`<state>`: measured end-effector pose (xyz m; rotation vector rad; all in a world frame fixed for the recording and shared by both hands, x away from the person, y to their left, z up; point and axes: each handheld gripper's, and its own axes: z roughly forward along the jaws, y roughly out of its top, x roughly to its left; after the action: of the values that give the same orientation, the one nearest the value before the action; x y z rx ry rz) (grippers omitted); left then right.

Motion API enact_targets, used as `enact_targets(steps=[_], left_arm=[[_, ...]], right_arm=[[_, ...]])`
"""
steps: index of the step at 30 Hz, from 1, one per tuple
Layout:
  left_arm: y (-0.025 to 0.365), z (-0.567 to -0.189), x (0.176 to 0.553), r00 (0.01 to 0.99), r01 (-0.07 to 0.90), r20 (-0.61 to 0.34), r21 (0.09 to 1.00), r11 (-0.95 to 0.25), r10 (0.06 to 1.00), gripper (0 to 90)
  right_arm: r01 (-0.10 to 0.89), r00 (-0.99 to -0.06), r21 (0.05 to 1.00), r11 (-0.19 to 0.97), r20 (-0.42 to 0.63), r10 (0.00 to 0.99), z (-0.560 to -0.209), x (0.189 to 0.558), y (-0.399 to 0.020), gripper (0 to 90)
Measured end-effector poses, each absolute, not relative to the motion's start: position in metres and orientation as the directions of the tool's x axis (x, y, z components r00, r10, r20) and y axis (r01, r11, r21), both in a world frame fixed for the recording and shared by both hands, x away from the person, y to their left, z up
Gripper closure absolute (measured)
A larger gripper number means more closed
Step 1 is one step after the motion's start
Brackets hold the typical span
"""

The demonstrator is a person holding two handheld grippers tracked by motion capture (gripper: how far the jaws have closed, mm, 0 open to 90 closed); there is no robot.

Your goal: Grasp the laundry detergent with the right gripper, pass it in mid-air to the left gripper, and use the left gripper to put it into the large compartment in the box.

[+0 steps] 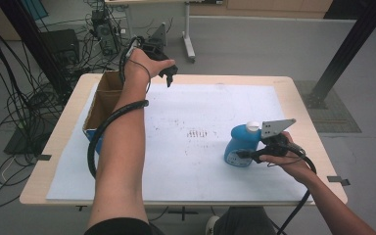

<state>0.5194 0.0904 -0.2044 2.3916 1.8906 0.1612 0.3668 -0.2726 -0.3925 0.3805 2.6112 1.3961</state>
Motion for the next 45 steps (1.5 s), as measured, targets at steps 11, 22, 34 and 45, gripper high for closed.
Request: enact_targets(steps=[11,22,34,45], left_arm=[[0.0899,-0.205,0.5196,0.229,0.964,0.027,0.136,-0.23,0.973,5.8],[0.0909,-0.204,0.5178,0.229,0.964,0.035,0.13,-0.232,0.973,5.7],[0.091,-0.2038,0.5173,0.232,0.963,0.036,0.132,-0.234,0.972,5.8],[0.0903,-0.2024,0.5177,0.232,0.963,0.037,0.133,-0.235,0.972,5.7]], right_arm=[[0.153,-0.955,0.833,0.532,-0.014,0.297,-0.3925,0.367,-0.2727,41.9],[0.146,-0.956,0.831,0.536,-0.021,0.294,-0.3923,0.3665,-0.2724,42.0],[0.148,-0.956,0.831,0.536,-0.02,0.294,-0.3922,0.3667,-0.2723,42.1],[0.149,-0.956,0.831,0.536,-0.018,0.294,-0.3922,0.367,-0.2725,42.2]])
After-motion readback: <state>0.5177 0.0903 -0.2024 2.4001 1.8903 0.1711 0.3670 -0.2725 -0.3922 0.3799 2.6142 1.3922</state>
